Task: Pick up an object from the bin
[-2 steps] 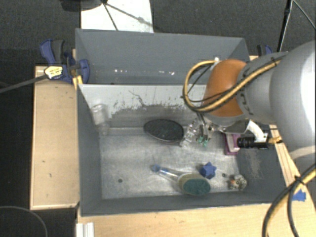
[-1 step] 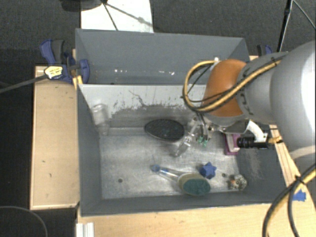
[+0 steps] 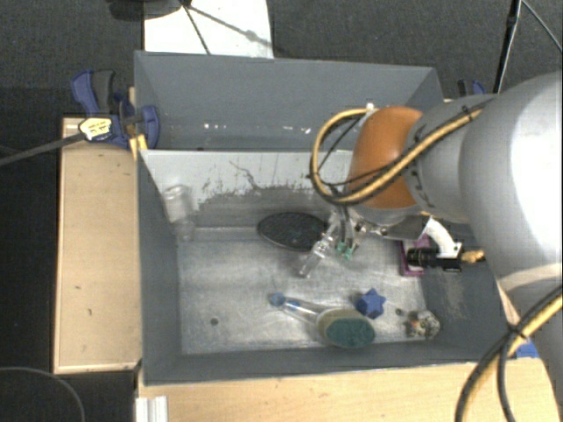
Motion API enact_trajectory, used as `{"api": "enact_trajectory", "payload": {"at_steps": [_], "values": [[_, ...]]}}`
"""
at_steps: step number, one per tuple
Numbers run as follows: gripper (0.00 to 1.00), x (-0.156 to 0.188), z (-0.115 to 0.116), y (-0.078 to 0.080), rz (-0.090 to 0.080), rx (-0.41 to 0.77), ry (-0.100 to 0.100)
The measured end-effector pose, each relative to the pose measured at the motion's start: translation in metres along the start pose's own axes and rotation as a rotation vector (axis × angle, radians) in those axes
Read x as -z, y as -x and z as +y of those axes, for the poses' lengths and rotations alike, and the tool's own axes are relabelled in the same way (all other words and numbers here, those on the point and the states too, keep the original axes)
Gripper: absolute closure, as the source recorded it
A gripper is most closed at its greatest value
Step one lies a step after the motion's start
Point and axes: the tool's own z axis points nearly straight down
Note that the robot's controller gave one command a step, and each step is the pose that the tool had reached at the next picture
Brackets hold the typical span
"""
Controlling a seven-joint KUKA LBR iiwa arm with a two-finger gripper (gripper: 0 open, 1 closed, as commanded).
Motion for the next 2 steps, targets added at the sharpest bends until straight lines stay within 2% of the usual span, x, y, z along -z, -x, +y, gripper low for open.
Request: {"api": "enact_trajectory", "payload": {"at_steps": [1,2], "values": [[0.0,0.0,0.03,-0.027,-0.002,-0.111,0.004],[0.0,0.0,0.041,-0.033,-0.008,-0.141,0.007]]}}
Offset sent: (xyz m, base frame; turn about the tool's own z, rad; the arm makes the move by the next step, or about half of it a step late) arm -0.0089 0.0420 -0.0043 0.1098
